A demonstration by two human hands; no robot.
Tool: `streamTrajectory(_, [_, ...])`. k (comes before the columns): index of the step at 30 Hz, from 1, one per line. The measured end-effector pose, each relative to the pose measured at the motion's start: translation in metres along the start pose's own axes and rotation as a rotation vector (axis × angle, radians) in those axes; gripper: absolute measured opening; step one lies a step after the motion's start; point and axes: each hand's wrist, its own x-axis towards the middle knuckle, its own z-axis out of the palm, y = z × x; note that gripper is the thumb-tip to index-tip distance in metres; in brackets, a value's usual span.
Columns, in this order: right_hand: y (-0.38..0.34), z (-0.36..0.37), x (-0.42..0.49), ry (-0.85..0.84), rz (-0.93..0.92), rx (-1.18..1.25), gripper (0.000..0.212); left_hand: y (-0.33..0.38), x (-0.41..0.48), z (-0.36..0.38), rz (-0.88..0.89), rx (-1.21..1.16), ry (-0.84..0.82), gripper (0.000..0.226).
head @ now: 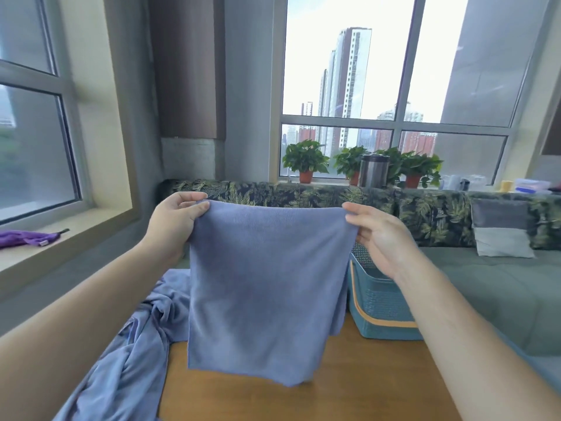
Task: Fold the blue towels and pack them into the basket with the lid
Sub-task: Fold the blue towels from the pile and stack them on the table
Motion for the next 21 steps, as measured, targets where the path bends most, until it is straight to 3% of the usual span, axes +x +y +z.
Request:
streamTrajectory(6, [-0.041,-0.009,-0.009,-0.092,-0.129,-0.070,0.024,0.023,-0.013,-0.012,0.107,-0.094,-0.078,0.024])
streamTrajectory(9, [-0.049,-0.014,-0.006,-0.036,-0.161,-0.222,0.026,0.028,-0.014,-0.005,0.148,-0.054,-0.077,0.023])
streamTrajectory(15, [-0.023,-0.022,0.015,-0.024,-0.024,-0.420,0.030,0.009,0.005,0.017,0.219,0.335,-0.034,0.032])
streamTrajectory(18, [0.003,-0.024,0.027,-0.030,0.006,-0.628,0.034,-0.018,0.018,0.023,0.258,0.581,-0.046,0.023])
streamTrajectory(21, [0.017,-0.018,0.042,-0.023,-0.003,-0.794,0.029,-0.035,0.030,0.033,0.285,0.680,-0.050,0.010])
